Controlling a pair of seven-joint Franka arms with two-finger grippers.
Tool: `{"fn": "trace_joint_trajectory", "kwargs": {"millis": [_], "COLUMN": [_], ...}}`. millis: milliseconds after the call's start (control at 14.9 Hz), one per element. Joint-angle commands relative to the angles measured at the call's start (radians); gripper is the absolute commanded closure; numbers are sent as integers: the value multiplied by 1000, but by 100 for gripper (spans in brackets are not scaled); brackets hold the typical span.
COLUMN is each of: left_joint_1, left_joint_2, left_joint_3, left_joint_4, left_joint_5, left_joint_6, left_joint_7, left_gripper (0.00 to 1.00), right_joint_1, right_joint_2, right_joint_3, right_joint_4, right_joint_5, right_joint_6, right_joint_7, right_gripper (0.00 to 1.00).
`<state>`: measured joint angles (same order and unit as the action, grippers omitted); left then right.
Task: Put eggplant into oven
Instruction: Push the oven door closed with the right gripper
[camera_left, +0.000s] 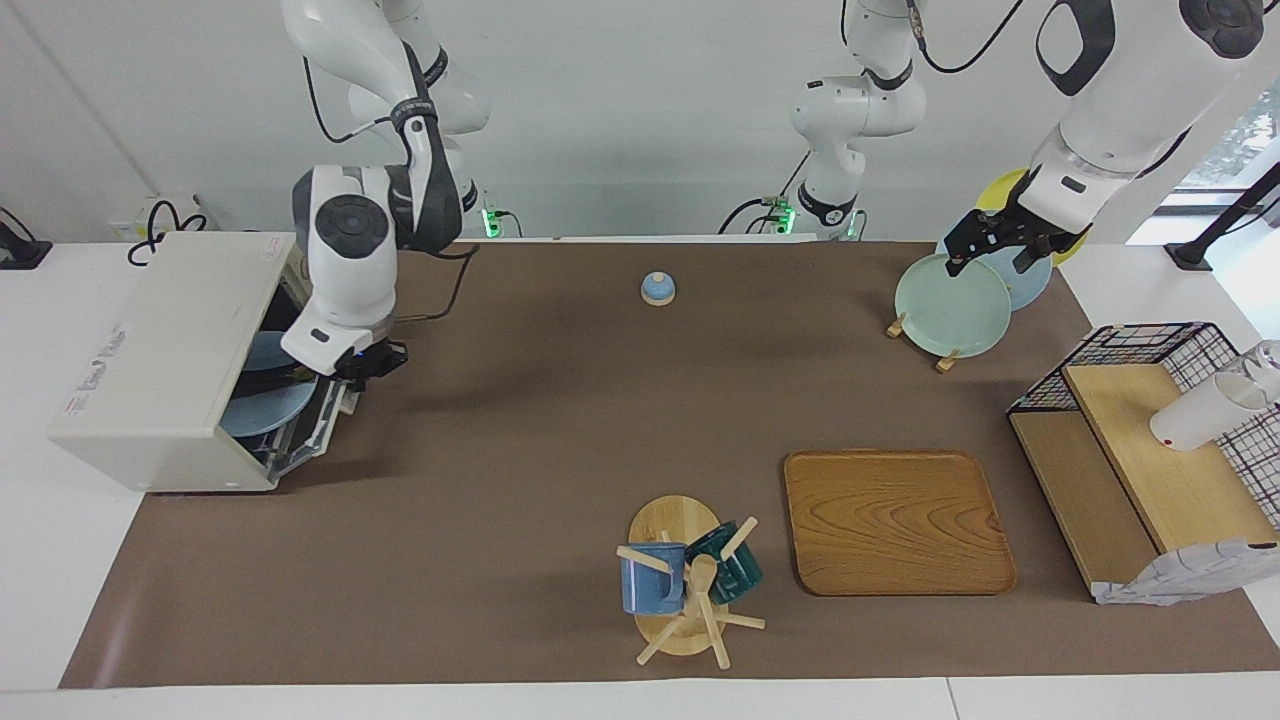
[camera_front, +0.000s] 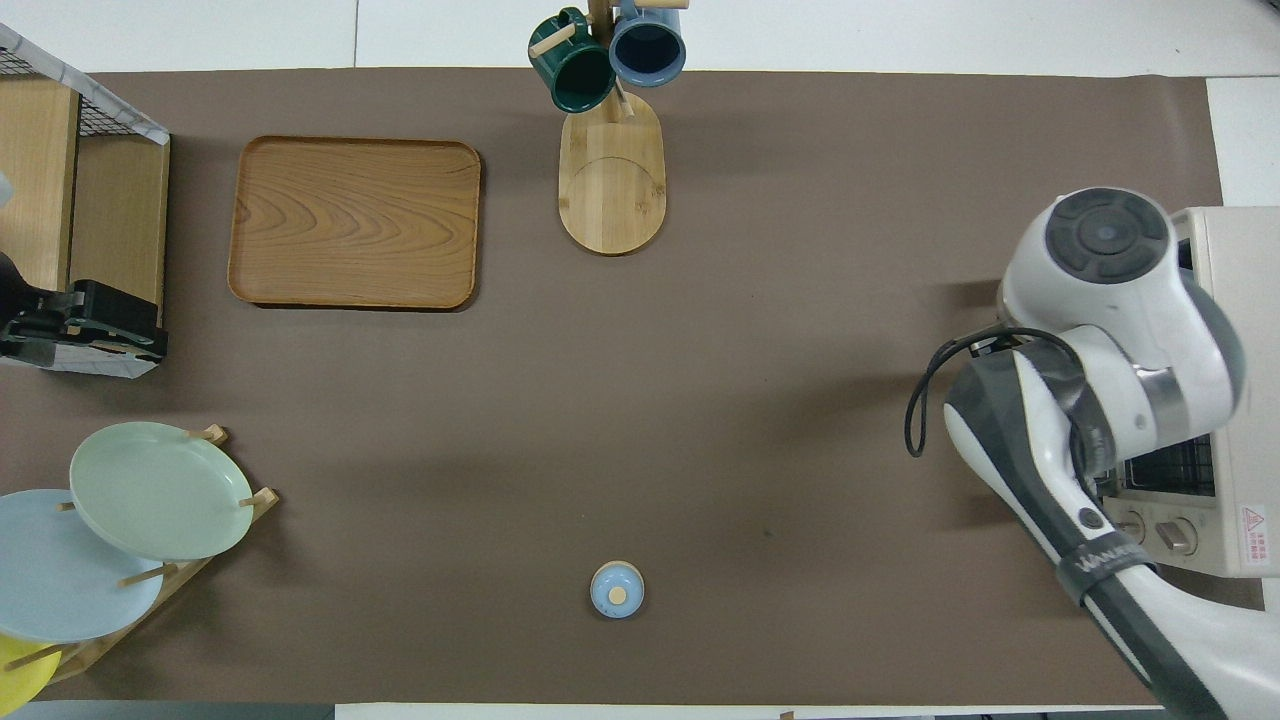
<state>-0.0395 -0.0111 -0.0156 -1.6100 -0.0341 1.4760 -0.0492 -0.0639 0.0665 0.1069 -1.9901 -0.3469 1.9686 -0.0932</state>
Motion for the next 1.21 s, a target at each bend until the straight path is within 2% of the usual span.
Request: {"fn": "trace_joint_trajectory", "kwargs": {"millis": [0, 202, 403, 605, 739, 807, 874, 1008, 1076, 1143], "left_joint_1": [12, 12, 12, 10, 12, 12, 12, 12, 12, 12], "left_joint_2": [-6, -6, -6, -6, -6, -6, -6, -6, -6, -6], "left_joint_3": [-6, -4, -6, -6, -6, -6, -6, -6, -6, -6], "left_joint_4": [-1, -1, -1, -1, -1, -1, -1, -1, -1, -1], "left_joint_5": [-3, -3, -3, -3, -3, -3, -3, -3, -3, -3], "left_joint_6": [7, 9, 9, 9, 9, 9, 9, 9, 9, 9], "left_joint_7": [11, 9, 11, 11, 11, 9, 9, 11, 11, 11], "left_gripper": [0, 0, 0, 0, 0, 0, 0, 0, 0, 0], "right_joint_1": [-82, -109, -112, -117, -116, -116, -114, -116, -117, -117], "right_joint_2": [9, -16, -66, -106, -116, -116, -116, -105, -102, -103], "right_joint_3": [-18, -19, -32, -50, -49, -49, -49, -50, -50, -49], "right_joint_4": [8, 10, 31, 40, 89, 118, 154, 250, 284, 296], "right_joint_5": [-4, 0, 98, 132, 138, 143, 173, 232, 249, 265], "right_joint_6": [23, -8, -80, -135, -204, -235, -266, -350, -387, -407], "right_joint_7": [-101, -134, -169, -206, -206, -206, -204, -200, -200, -200], "right_gripper": [100, 100, 100, 100, 99, 93, 82, 71, 53, 1]}}
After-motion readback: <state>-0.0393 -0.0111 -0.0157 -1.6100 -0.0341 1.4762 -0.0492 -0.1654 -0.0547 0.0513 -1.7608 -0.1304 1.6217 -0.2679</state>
